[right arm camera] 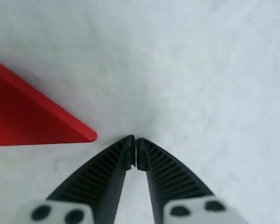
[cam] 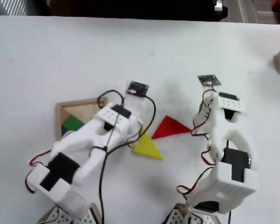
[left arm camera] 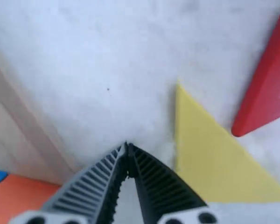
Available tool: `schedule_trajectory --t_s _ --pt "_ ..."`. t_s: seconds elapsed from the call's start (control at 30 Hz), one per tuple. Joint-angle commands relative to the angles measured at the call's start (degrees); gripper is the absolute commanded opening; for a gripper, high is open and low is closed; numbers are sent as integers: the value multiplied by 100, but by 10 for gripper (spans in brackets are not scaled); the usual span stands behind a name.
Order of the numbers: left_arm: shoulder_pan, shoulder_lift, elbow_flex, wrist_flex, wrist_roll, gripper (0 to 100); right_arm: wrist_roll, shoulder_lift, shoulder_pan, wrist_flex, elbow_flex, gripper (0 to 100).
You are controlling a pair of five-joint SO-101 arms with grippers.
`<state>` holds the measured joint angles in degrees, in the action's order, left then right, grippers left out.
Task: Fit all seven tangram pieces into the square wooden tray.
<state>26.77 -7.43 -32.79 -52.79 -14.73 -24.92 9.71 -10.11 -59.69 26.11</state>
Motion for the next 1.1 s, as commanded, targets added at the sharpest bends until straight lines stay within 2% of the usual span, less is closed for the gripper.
schedule_trajectory --t_s 0.0,0.17,0.4,0.5,0.7,0.9,1.07 --pt "303 66 26 79 62 24 -70 -251 75 75 -18 18" --pt "303 75 185 44 0 52 -70 -251 75 75 -18 18" --pt "259 215 862 -651 -1064 311 -70 -251 75 145 -9 18" --pt "286 295 879 -765 -1354 370 -70 -251 75 145 -9 18" --pt "382 338 870 -800 -1538 330 -70 -251 84 145 -9 18" --pt "971 681 800 -976 -1380 321 -70 -242 84 145 -9 18" --pt "1077 1209 246 -545 -1266 321 -70 -242 84 145 -9 18"
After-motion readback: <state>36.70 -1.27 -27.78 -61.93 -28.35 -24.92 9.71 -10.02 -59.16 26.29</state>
